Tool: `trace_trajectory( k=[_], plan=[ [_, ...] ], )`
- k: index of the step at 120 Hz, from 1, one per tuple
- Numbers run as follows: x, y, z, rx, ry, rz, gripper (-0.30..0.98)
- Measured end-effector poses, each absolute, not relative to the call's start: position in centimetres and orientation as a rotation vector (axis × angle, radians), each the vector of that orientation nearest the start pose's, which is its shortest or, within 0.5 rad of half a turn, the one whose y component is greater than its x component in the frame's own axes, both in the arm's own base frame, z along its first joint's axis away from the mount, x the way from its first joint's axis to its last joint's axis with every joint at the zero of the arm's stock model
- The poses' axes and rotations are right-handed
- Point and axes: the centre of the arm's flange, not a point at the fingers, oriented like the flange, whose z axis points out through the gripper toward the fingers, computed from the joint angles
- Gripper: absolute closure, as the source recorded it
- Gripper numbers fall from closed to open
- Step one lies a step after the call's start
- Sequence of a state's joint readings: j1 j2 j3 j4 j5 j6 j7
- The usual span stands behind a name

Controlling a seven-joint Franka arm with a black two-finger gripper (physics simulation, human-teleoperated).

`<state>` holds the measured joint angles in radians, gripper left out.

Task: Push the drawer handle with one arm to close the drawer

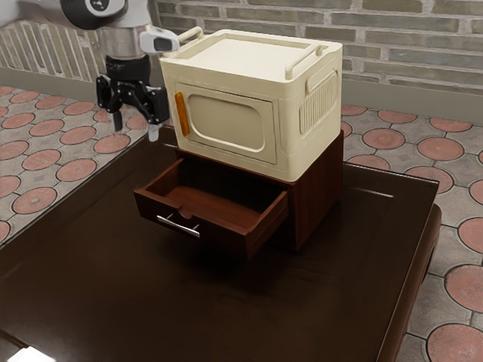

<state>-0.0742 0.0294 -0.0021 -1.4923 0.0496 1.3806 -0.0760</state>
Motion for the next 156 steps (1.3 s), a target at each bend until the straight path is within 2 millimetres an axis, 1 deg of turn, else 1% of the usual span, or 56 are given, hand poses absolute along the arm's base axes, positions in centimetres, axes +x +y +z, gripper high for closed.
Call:
trace_trajectory(
  k=[16,18,22,26,30,32,37,45,53,57,61,70,77,90,108,115,122,130,146,156],
  plan=[
    [54.9,-3.4,63.7,-3.082,0.001,0.089,0.02],
    [54.5,-3.5,63.6,-3.083,0.005,0.087,0.02],
    [53.2,-3.6,63.4,-3.085,0.013,0.086,0.02],
    [51.7,-3.8,62.4,-3.087,0.023,0.110,0.02],
    [50.5,-4.6,60.4,-3.084,0.043,0.158,0.09],
    [50.1,-5.2,59.1,-3.081,0.059,0.184,0.13],
    [48.7,-6.1,55.0,-3.073,0.088,0.249,0.25],
    [47.4,-6.2,50.0,-3.069,0.078,0.292,0.42],
    [46.1,-6.0,45.1,-3.069,0.054,0.300,0.54],
    [46.0,-6.0,43.4,-3.074,0.041,0.277,0.59],
    [46.4,-6.1,41.8,-3.077,0.030,0.250,0.62],
    [47.8,-6.3,39.7,-3.089,0.011,0.164,0.68],
    [48.8,-6.1,39.1,-3.099,-0.006,0.091,0.71],
    [50.5,-5.6,38.7,-3.109,-0.034,-0.018,0.75],
    [54.3,-6.0,38.7,-3.111,-0.002,-0.133,0.77],
    [55.7,-6.3,39.0,-3.099,0.035,-0.180,0.77],
    [56.4,-6.6,39.4,-3.078,0.085,-0.228,0.78],
    [56.9,-7.0,39.4,-3.061,0.133,-0.275,0.78],
    [59.1,-7.5,40.3,-3.040,0.185,-0.388,0.78],
    [60.5,-7.6,39.8,-3.032,0.203,-0.414,0.78]
  ],
)
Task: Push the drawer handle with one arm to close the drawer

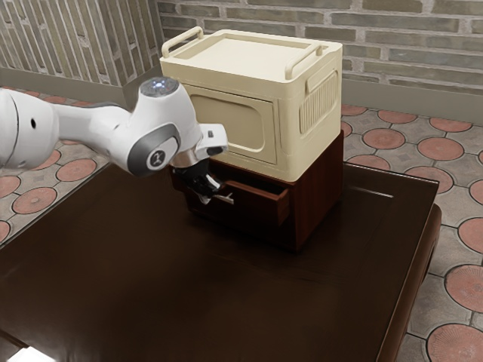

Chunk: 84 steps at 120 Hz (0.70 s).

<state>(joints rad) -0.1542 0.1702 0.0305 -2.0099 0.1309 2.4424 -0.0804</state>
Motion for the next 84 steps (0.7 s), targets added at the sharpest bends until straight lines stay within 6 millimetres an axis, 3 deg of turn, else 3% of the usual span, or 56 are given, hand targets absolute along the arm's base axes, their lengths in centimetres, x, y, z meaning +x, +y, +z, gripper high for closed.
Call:
trace_trajectory(
  k=[33,46,54,61,74,84],
  plan=[
    [64.2,-7.9,38.9,-3.014,0.252,-0.502,0.79],
    [64.4,-7.8,38.4,-3.007,0.265,-0.505,0.79],
    [63.2,-8.0,39.3,-3.024,0.261,-0.514,0.79],
    [60.8,-8.9,42.6,-3.037,0.262,-0.523,0.79],
    [56.0,-10.0,51.1,-3.080,0.226,-0.497,0.79],
    [54.2,-10.3,57.4,-3.126,0.179,-0.445,0.76]
  ],
)
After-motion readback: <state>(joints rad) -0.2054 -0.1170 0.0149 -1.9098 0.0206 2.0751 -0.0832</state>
